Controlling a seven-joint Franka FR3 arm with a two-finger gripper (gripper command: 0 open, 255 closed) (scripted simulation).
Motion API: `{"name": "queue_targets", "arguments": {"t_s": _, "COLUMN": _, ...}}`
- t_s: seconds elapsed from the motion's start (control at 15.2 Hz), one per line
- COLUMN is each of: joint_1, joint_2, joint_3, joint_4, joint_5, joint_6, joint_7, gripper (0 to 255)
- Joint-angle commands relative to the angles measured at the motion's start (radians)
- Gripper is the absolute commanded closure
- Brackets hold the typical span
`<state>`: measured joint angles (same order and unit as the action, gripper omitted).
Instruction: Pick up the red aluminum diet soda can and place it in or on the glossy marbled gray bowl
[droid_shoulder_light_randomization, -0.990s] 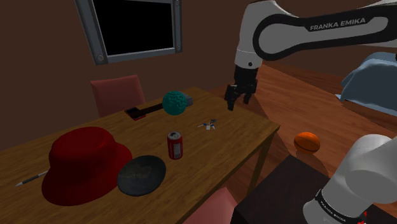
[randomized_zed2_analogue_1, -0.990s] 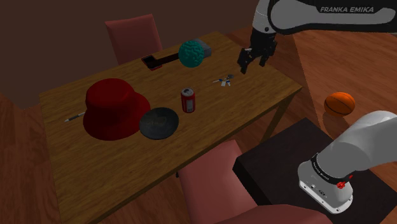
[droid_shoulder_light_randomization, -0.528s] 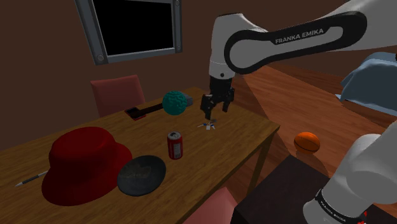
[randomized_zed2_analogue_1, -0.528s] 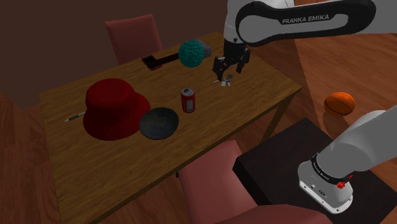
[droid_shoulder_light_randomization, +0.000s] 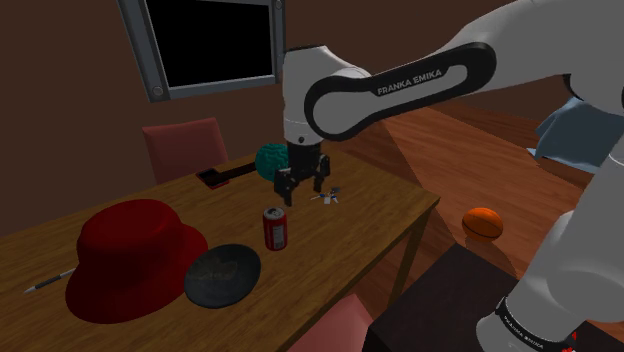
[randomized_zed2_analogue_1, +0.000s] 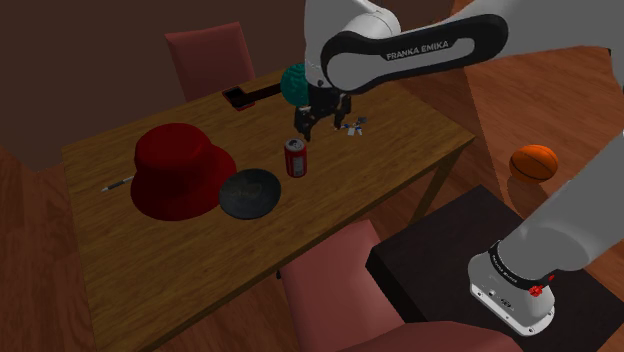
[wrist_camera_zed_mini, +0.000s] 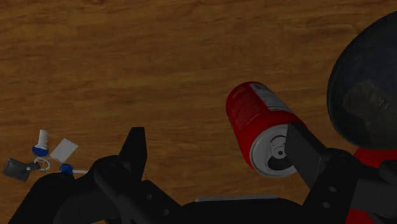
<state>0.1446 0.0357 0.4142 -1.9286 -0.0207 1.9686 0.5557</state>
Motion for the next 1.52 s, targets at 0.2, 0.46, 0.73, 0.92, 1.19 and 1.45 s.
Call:
{"name": "queue_targets", "arguments": {"t_s": 0.2, "joint_1": 0.060, "joint_2": 0.208, "joint_3": 0.024, "joint_4": 0.181, "joint_5": -0.096, "joint_6": -0.001, "joint_7": 0.105, "gripper": 0}}
{"name": "queue_targets", "arguments": {"t_s": 0.46, "joint_1": 0.073, "joint_2": 0.247, "joint_3": 0.021, "joint_4": 0.181, "joint_5": -0.114, "joint_6": 0.032, "joint_7": 0.122, "gripper": 0}}
{"name": "queue_targets", "arguments": {"t_s": 0.73, "joint_1": 0.075, "joint_2": 0.265, "joint_3": 0.017, "joint_4": 0.150, "joint_5": -0.124, "joint_6": 0.079, "joint_7": 0.129, "gripper": 0}}
{"name": "queue_targets", "arguments": {"t_s": 0.92, "joint_1": 0.076, "joint_2": 0.267, "joint_3": 0.017, "joint_4": 0.146, "joint_5": -0.126, "joint_6": 0.086, "joint_7": 0.130, "gripper": 0}}
{"name": "queue_targets", "arguments": {"t_s": 1.19, "joint_1": 0.076, "joint_2": 0.267, "joint_3": 0.017, "joint_4": 0.146, "joint_5": -0.126, "joint_6": 0.086, "joint_7": 0.130, "gripper": 0}}
{"name": "queue_targets", "arguments": {"t_s": 1.45, "joint_1": 0.075, "joint_2": 0.267, "joint_3": 0.017, "joint_4": 0.145, "joint_5": -0.126, "joint_6": 0.086, "joint_7": 0.130, "gripper": 255}}
